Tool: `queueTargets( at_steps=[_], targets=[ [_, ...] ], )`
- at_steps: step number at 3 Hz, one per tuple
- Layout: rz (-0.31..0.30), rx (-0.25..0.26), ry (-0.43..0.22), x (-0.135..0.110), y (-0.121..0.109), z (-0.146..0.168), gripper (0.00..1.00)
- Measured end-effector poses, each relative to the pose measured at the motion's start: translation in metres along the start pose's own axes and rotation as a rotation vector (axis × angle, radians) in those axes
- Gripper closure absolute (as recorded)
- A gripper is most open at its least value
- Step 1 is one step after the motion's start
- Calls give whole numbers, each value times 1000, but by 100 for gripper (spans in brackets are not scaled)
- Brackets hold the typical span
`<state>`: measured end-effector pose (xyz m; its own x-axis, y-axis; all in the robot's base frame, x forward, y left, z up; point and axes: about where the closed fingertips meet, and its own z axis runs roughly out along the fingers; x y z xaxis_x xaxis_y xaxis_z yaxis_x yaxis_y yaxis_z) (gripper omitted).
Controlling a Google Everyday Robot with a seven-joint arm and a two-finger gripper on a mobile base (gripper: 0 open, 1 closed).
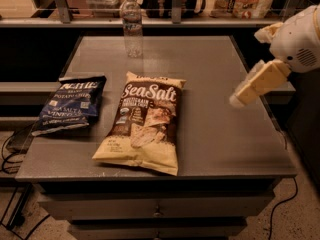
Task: Knock water bottle over
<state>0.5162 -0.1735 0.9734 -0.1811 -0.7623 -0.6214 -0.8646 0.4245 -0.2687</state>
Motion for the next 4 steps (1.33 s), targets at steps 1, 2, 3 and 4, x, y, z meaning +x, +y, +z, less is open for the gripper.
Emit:
queueTargets(
  at_steps=[1,2,3,4],
  targets=[
    [-7,100,-119,-45,-41,33,0],
    [1,105,-121,-47,-41,36,0],
    [18,91,-196,-70,-50,68,0],
    [-1,54,-262,-99,-65,108,0]
  ],
)
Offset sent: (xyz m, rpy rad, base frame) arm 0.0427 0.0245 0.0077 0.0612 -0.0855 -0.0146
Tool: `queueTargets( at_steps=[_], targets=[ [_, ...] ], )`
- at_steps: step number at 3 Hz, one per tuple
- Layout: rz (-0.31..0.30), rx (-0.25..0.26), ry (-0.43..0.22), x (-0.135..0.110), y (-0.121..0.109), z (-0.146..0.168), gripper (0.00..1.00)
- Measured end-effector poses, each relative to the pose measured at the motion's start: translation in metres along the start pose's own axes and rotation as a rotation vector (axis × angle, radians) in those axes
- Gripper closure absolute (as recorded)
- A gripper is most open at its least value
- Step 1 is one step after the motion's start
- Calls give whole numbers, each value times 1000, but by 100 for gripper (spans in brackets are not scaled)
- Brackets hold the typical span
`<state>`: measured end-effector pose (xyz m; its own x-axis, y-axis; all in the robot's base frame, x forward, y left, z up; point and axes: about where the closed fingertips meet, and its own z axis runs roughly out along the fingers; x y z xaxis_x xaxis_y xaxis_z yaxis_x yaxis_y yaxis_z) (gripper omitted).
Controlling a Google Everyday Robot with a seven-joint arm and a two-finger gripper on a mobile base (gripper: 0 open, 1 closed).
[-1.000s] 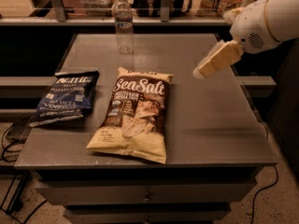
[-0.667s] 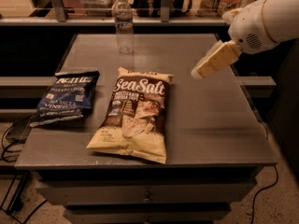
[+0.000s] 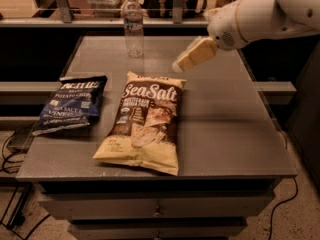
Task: Knock water bottle over
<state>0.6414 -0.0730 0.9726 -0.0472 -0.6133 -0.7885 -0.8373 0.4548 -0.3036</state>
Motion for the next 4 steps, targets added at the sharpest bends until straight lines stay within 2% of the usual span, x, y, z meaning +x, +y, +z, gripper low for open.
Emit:
queueTargets(
  at_steps=[1,2,3,4],
  targets=[
    [-4,-42,-63,-21,-12,46,0],
    [46,-76,-130,-40,-26,97,0],
    [56,-111,-180,-68,-32,151,0],
    [56,-111,-179,-68,-32,151,0]
  ],
)
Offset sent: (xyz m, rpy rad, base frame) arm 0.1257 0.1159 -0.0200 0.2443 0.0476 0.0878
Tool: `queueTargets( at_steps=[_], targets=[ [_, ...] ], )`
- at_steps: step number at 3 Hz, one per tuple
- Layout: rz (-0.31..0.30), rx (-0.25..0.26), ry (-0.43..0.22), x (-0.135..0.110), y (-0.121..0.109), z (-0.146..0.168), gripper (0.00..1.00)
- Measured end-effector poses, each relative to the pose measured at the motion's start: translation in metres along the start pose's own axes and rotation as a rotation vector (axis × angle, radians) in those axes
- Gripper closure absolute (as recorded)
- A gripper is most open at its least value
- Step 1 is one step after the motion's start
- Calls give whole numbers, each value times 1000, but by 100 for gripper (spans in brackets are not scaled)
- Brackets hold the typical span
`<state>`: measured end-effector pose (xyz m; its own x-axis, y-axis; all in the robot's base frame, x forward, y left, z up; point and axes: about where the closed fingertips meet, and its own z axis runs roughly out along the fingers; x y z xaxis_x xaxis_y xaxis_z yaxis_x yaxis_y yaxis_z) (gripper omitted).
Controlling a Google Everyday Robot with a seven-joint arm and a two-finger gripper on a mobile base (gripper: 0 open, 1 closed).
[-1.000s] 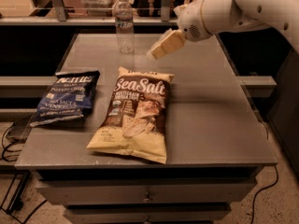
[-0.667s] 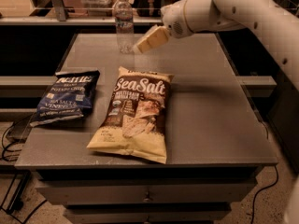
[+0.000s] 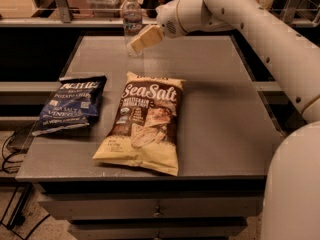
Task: Knock water bottle over
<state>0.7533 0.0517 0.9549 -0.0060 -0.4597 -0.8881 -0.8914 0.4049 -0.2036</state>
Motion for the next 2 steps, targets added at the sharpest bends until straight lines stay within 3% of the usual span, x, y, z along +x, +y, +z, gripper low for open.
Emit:
queueTargets(
  at_steps=[1,2],
  targets=[
    [48,2,-80,2,-1,13,0],
    [113,40,-204,4,-20,30,0]
  ],
)
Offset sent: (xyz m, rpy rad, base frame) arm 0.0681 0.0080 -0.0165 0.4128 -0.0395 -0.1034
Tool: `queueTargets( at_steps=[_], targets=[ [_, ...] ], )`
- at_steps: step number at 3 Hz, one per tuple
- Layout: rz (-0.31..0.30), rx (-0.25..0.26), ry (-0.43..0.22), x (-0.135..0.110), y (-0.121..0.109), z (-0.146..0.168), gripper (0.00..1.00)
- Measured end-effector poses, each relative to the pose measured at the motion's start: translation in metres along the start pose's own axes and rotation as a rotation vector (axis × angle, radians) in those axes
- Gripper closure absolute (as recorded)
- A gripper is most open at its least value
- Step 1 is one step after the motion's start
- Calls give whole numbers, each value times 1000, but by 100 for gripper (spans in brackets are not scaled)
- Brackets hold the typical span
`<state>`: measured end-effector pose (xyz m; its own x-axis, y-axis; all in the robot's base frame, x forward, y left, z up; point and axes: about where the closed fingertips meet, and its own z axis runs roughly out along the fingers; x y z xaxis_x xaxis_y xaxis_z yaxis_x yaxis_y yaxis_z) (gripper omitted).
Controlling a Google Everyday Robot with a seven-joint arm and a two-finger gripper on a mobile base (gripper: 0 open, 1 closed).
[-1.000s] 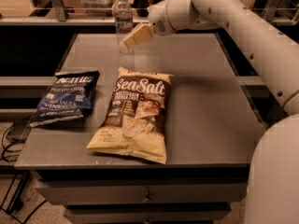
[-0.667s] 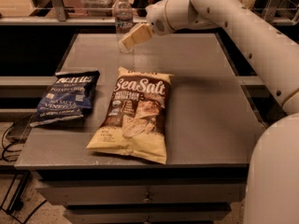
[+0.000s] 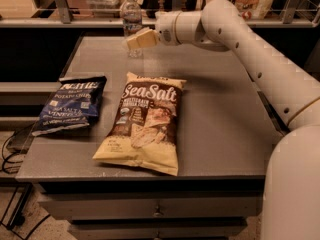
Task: Knock water bottle over
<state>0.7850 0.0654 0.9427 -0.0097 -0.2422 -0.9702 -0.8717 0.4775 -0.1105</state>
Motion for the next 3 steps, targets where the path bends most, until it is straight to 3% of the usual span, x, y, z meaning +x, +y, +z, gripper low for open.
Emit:
queueTargets(
  at_steps=[1,2,3],
  targets=[
    [23,51,-86,-1,-26,15,0],
    [22,86,-113,-1,-47,31,0],
    [14,88,-106,0,-58,49,18]
  ],
)
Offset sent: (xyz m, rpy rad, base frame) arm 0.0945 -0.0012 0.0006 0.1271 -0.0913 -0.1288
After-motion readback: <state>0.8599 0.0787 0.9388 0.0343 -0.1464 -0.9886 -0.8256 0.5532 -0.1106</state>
